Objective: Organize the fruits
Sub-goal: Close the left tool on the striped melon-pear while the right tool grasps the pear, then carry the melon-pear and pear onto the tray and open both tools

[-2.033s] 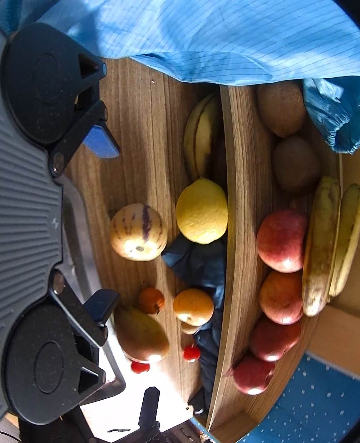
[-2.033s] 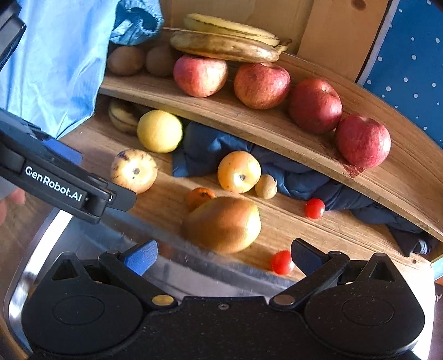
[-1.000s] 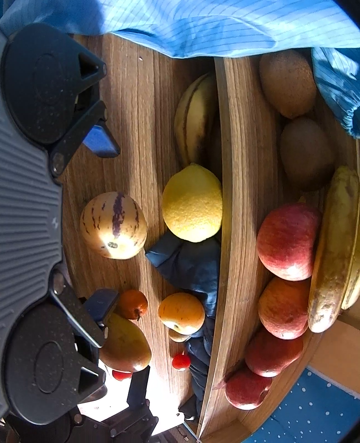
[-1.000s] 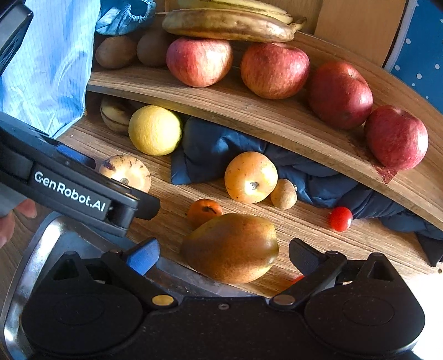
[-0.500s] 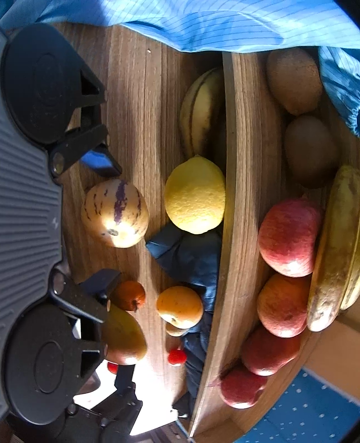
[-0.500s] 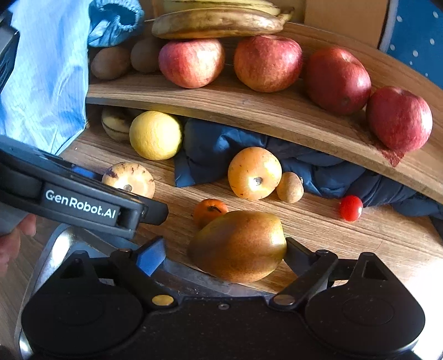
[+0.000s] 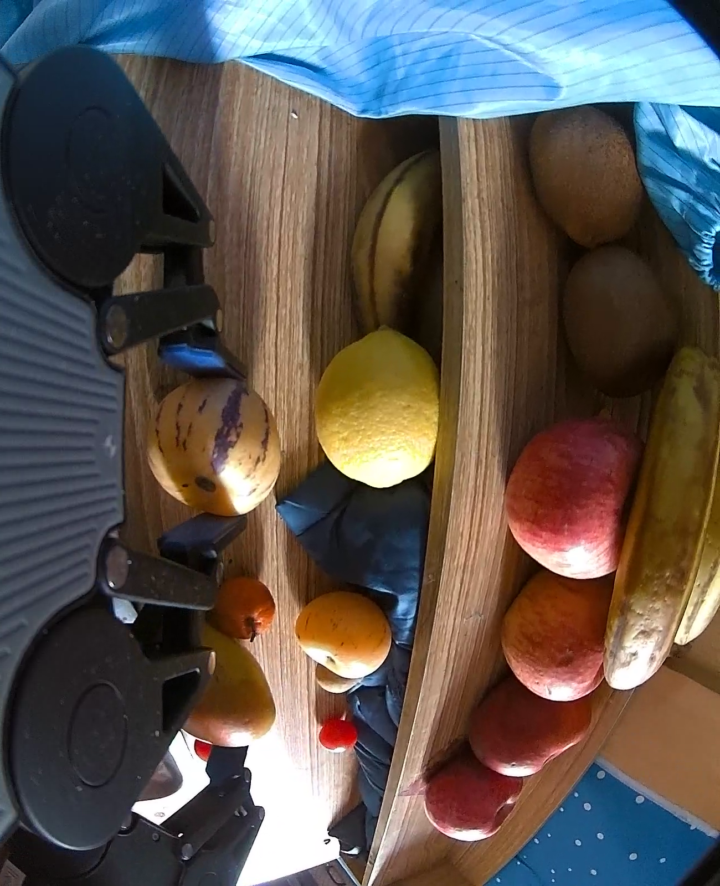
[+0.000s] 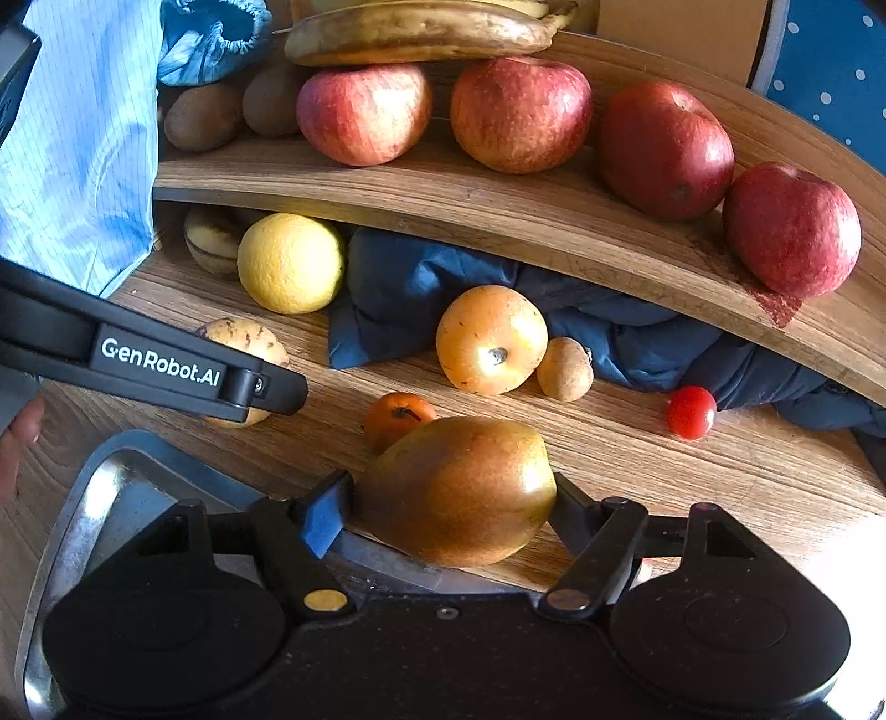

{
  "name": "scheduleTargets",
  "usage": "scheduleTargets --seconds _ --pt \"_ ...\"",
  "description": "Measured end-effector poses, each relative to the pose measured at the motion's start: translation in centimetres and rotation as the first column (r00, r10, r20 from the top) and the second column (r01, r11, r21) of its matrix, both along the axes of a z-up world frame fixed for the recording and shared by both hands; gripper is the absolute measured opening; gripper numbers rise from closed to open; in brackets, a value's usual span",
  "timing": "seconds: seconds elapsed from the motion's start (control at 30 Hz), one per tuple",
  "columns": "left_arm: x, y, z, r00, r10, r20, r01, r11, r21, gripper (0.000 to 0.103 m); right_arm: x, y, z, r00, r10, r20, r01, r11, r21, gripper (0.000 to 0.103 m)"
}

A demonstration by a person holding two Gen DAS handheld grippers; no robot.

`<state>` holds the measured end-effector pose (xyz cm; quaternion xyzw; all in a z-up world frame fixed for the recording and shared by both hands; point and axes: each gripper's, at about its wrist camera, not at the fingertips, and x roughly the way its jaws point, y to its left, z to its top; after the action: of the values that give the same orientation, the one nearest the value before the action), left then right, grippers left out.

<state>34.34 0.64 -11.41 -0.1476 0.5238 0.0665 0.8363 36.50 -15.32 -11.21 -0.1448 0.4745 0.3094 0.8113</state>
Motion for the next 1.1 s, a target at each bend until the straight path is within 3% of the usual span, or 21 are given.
scheduleTargets --seconds 0.7,1.1 --pt "-1.3 0.8 -0.2 0.998 0.066 0.011 -0.065 0.996 -0.055 0.054 -0.9 -0.6 1.1 1.0 -0.002 0.024 0.001 0.999 0.041 0.075" --pt "-2.6 1.2 1.7 0.996 0.062 0.057 -0.058 0.997 -0.056 0.054 -1.3 -1.6 3.1 0.999 -0.014 0.042 0.011 0.997 0.073 0.075"
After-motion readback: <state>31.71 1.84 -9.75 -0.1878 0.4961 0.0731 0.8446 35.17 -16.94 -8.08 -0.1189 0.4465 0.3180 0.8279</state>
